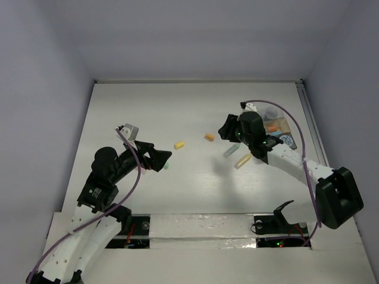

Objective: Sort the stationery into containers
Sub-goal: Pick up the pen from the center of the board.

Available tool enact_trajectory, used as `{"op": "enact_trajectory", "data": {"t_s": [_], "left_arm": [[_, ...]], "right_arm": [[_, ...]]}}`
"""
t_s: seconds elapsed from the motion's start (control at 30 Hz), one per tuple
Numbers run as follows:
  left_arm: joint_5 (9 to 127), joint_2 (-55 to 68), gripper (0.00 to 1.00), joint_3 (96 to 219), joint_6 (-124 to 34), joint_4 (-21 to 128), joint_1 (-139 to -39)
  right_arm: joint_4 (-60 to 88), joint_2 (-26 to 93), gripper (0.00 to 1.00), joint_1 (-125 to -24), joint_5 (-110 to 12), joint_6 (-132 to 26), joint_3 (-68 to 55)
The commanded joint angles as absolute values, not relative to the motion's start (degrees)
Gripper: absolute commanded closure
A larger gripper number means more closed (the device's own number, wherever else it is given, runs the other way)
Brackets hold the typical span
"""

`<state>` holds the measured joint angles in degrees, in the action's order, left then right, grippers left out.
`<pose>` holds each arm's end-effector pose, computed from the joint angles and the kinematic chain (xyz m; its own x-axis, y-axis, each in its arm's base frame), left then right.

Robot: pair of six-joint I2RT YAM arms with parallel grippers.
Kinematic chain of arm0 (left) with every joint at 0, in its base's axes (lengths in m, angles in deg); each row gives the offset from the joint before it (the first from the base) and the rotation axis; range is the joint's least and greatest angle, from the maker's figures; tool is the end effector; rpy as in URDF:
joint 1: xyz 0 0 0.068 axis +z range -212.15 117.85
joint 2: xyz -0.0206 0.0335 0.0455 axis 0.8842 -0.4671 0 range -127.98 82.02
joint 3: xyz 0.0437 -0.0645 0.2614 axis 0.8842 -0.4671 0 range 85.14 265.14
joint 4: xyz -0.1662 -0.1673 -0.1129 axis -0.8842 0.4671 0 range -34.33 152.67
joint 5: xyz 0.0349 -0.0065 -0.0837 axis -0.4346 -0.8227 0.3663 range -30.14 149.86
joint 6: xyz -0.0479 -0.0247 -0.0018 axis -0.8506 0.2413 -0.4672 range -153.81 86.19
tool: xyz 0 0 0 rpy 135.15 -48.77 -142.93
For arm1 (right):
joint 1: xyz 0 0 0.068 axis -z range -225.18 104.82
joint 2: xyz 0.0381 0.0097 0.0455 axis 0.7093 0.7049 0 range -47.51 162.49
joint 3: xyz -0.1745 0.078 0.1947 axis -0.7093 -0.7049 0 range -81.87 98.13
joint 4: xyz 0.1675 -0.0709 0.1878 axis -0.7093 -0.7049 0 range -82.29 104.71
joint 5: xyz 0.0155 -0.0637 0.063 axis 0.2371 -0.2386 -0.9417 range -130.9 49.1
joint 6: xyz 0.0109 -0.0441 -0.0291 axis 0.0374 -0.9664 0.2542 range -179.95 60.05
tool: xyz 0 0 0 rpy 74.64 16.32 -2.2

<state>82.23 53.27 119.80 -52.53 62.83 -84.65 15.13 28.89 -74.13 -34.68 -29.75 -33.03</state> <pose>0.1178 -0.0634 0.3230 -0.2455 -0.2197 -0.9442 0.6616 0.6740 -0.3288 0.2646 0.1419 0.2600 -0.5446 0.2702 -0.7940 -0.1423 0.9032 0.4049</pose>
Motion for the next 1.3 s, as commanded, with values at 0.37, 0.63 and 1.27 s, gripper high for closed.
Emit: {"op": "enact_trajectory", "data": {"t_s": [0.37, 0.63, 1.27], "left_arm": [[82.3, 52.6, 0.02, 121.6, -52.5, 61.3, -84.6], [82.8, 52.5, 0.02, 121.6, -52.5, 61.1, -84.6], [83.9, 52.1, 0.02, 121.5, -52.3, 61.0, -84.6]], "right_arm": [[5.8, 38.0, 0.21, -75.0, -32.6, -29.3, -33.4], [5.0, 42.9, 0.23, -75.0, -28.2, -28.7, -31.1], [0.0, 52.6, 0.47, -75.0, -21.1, -31.3, -24.2]]}}
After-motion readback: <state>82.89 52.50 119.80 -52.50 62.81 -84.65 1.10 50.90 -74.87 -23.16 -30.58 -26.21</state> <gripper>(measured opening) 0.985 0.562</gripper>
